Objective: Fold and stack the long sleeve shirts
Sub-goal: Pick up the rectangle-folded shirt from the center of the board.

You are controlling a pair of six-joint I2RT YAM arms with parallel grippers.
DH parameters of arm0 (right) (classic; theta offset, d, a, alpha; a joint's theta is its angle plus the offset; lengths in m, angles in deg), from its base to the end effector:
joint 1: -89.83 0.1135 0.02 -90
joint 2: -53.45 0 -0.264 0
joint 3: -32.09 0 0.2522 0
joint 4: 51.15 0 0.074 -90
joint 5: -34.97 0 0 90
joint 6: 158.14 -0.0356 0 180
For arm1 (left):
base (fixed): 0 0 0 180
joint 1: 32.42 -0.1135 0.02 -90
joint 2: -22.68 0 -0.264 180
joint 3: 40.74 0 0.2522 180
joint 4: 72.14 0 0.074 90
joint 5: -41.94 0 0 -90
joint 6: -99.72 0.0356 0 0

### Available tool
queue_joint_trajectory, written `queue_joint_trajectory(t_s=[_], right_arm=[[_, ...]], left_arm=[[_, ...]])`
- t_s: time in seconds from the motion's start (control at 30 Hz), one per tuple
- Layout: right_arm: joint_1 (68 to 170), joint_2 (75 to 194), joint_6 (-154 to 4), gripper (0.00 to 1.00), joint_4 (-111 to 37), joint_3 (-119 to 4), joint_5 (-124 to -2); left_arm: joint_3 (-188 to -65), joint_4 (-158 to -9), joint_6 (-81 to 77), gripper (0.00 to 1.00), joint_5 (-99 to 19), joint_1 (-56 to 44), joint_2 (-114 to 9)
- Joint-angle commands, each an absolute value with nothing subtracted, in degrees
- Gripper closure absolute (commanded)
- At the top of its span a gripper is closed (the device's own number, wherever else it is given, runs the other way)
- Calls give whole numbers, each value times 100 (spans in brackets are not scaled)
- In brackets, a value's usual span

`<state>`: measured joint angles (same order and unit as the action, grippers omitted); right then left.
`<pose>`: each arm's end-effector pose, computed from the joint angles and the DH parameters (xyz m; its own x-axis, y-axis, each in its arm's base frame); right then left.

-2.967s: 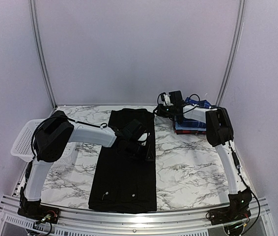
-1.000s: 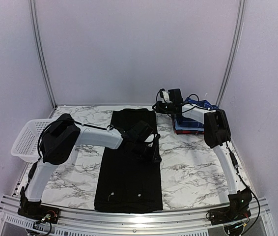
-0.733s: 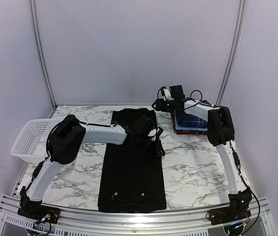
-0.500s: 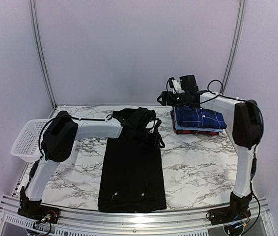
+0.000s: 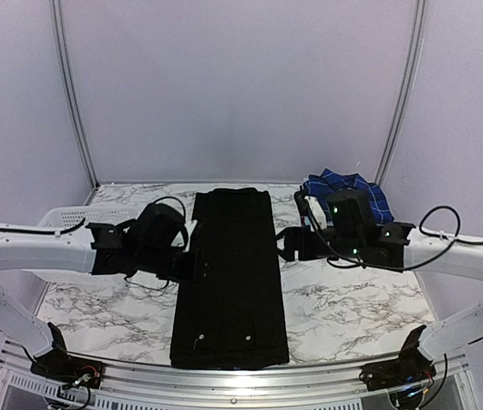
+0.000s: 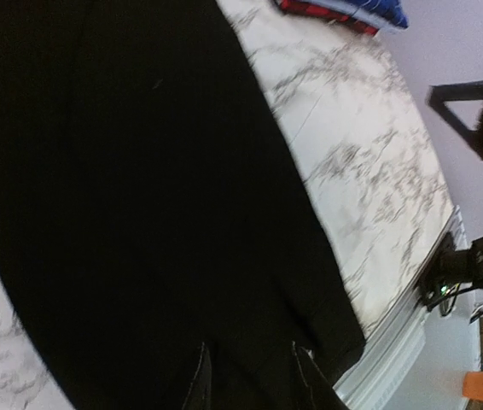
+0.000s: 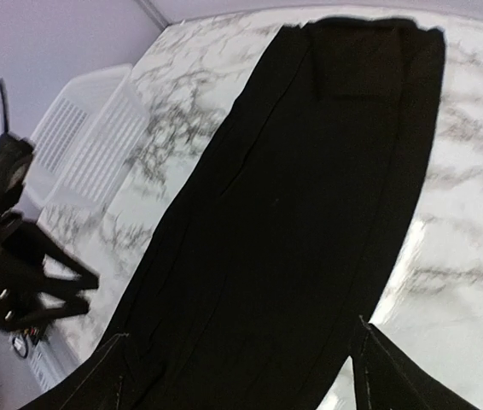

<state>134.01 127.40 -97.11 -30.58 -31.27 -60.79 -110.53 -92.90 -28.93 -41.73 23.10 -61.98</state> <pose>0.2044 0.2037 0.2642 -0.6903 0.0011 -0.7235 -0.4808 0.7465 0.4599 0.1825 -0.2727 0.2479 -0.8009 0.0697 -0.5947 0.4735 0.6817 -0.5578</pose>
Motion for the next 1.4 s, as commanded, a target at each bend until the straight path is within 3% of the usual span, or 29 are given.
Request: queue_joint_trajectory(t_s=[0.0, 0.17, 0.3, 0.93, 1.37], right_arm=[[14384, 12021, -10980, 24, -3379, -2320, -5537], [15551, 12052, -11893, 41, -3695, -1763, -5075], [16164, 12256, -12472, 47, -3695, -1530, -4737], [16478, 11532, -13382, 47, -3695, -206, -4761], [16472, 11600, -13499, 47, -4004, 186, -4885]], left_arm=[[-9767, -9096, -3732, 67, -4676, 2640, -5239], [-8856, -8836, -4396, 71, -4937, 3115, -4720], [-8455, -8863, -4926, 72, -5377, 3442, -4542], [-7939, -9148, -5324, 70, -5650, 3786, -4493], [-8552, -9454, -5566, 76, -5877, 4396, -5848]])
